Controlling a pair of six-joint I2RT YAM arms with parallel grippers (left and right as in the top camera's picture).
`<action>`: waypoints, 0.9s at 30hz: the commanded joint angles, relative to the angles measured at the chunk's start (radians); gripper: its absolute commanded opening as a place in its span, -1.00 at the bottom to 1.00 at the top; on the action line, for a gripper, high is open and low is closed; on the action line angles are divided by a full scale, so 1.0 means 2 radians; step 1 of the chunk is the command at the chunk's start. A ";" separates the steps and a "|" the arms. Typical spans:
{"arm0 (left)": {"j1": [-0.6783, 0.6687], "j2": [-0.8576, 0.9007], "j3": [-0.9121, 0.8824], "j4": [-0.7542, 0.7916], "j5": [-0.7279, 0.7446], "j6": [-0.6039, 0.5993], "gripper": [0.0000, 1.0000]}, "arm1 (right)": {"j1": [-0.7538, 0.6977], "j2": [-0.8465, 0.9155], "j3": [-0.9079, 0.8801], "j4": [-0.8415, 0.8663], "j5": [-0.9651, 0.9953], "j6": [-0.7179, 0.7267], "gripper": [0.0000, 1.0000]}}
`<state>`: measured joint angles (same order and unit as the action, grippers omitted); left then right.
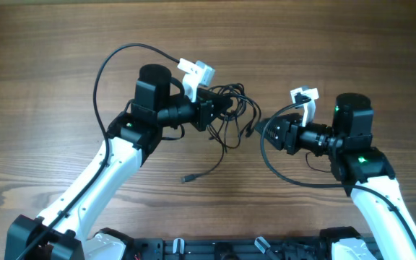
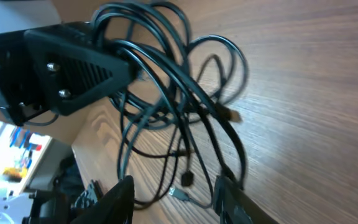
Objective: Untangle cables
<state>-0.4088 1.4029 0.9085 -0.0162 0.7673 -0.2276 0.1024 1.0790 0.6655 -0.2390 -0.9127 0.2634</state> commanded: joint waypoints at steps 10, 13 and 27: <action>-0.036 -0.011 0.004 0.007 0.077 -0.007 -0.92 | 0.004 -0.002 0.005 0.050 0.134 0.044 -0.37; -0.036 -0.011 0.004 0.006 0.080 -0.007 -0.92 | 0.004 -0.001 0.005 0.065 0.109 0.053 -0.35; -0.032 -0.011 0.004 -0.064 0.078 0.060 -0.92 | 0.004 0.002 0.004 0.137 0.066 0.094 -0.01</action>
<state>-0.4778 1.4002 0.9096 -0.1501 0.8925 -0.1432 0.1081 1.0790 0.6647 0.0360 -0.8257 0.4095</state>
